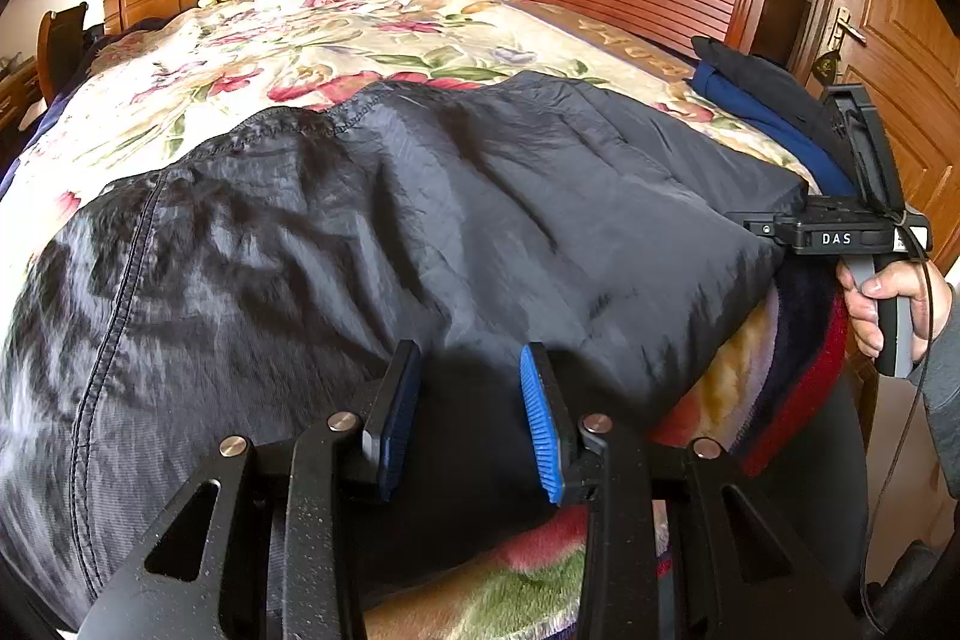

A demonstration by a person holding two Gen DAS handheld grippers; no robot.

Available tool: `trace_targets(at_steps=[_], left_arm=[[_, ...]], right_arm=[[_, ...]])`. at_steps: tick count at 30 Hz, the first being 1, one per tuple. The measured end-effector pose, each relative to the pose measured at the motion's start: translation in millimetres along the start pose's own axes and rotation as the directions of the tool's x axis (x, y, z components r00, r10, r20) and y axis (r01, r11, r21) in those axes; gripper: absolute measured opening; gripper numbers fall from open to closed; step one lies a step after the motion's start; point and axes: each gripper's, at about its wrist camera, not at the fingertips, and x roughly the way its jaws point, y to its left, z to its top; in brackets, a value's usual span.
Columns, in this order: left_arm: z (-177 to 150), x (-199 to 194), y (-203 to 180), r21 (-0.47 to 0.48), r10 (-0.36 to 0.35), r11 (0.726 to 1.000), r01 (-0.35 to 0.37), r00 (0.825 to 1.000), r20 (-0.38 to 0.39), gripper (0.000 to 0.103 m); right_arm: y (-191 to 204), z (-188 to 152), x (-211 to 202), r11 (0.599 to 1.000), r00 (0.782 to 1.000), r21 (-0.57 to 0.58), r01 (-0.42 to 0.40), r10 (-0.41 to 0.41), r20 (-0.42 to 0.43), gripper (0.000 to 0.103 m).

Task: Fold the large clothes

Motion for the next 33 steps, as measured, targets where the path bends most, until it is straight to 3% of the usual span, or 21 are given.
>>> trace_targets(at_steps=[2,3,4,7,9,19,27,33], left_arm=[[-0.3,0.4,0.2,-0.002,-0.001,1.0,0.001,1.0,0.002,0.036],[0.0,0.7,0.0,-0.002,-0.001,1.0,0.001,1.0,0.001,0.036],[0.2,0.6,0.5,-0.003,-0.002,1.0,0.002,1.0,-0.002,0.036],[4.1,-8.3,5.2,-0.011,-0.018,1.0,0.018,1.0,-0.007,0.036],[7.6,-18.1,12.9,-0.039,-0.019,0.999,0.019,1.0,0.007,0.036],[2.3,-91.9,70.1,-0.119,0.094,0.99,-0.078,0.987,0.129,0.036],[-35.0,-130.4,121.7,-0.21,0.206,0.961,-0.178,0.971,0.122,0.036],[-60.1,-155.9,146.9,-0.267,0.266,0.937,-0.227,0.956,0.121,0.036]], right_arm=[[0.6,0.7,-0.7,0.999,0.999,0.0,-0.05,0.05,-0.003,0.045],[2.8,1.8,-4.1,0.998,0.998,-0.013,-0.054,0.054,0.01,0.025],[7.0,2.9,-9.2,0.999,0.999,-0.036,-0.035,0.037,0.033,0.019],[25.4,11.6,-25.0,0.991,0.996,-0.125,0.04,-0.029,0.086,0.016],[31.5,20.8,-37.9,0.989,0.992,-0.139,0.047,-0.03,0.125,0.015],[91.5,75.5,-86.2,0.966,0.956,-0.256,-0.047,0.117,0.268,0.014],[172.0,102.8,-78.0,0.895,0.927,-0.428,-0.129,0.262,0.269,0.014],[232.3,112.3,-58.8,0.804,0.902,-0.553,-0.22,0.383,0.198,0.014]])
